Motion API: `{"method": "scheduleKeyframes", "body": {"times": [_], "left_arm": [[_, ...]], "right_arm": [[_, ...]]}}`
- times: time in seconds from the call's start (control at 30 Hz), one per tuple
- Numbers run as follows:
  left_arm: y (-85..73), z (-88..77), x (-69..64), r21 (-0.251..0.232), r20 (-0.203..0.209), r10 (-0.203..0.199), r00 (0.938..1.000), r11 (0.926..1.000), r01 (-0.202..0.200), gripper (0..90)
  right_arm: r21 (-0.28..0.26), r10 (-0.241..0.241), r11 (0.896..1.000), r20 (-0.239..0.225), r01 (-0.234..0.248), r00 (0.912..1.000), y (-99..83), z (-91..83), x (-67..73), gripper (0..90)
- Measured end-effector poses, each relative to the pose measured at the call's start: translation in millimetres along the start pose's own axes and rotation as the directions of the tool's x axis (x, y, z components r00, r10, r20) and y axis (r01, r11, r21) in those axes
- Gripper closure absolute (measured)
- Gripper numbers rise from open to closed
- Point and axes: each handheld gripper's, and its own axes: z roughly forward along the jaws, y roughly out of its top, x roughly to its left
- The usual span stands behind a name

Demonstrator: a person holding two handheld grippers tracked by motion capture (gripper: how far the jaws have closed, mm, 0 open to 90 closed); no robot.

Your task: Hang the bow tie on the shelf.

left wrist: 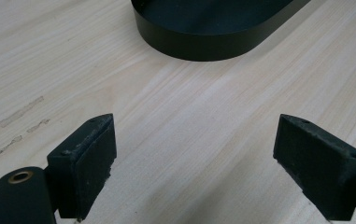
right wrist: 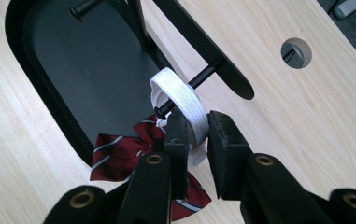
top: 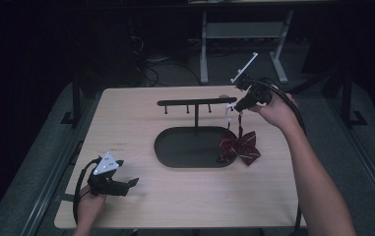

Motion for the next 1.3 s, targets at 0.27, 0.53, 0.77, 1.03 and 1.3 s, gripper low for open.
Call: {"method": "scheduleKeyframes", "body": {"times": [0.27, 0.53, 0.77, 1.03, 1.3], "left_arm": [[0.0, 0.2, 0.0, 0.004, 0.0, -0.004, 1.0, 1.0, 0.004, 13.2], [-0.6, -0.8, 0.5, 0.004, -0.002, 0.004, 1.0, 1.0, -0.003, 13.2], [-0.4, -1.0, 0.0, 0.008, -0.001, 0.01, 0.9999, 0.9999, -0.01, 13.2], [-1.0, -2.0, -0.4, 0.003, 0.001, 0.005, 1.0, 1.0, -0.005, 13.2], [-1.0, -2.3, -0.8, 0.007, -0.001, 0.013, 0.9999, 0.9999, -0.013, 13.2]], "right_arm": [[-0.013, -0.003, 1.0, -0.009, 0.003, 1.0, -2.4, -1.8, -0.3, 75.0], [-0.021, -0.002, 1.0, -0.017, 0.002, 0.9999, -6.0, -4.2, 1.1, 73.1], [-0.023, -0.009, 1.0, -0.013, 0.009, 0.9999, -7.3, -4.3, 2.9, 71.9], [-0.036, -0.006, 0.999, -0.017, 0.006, 0.9998, -10.4, -5.4, 4.3, 70.9], [-0.059, 0.002, 0.998, -0.027, -0.003, 0.9996, -14.9, -10.4, 5.0, 67.9]]}}
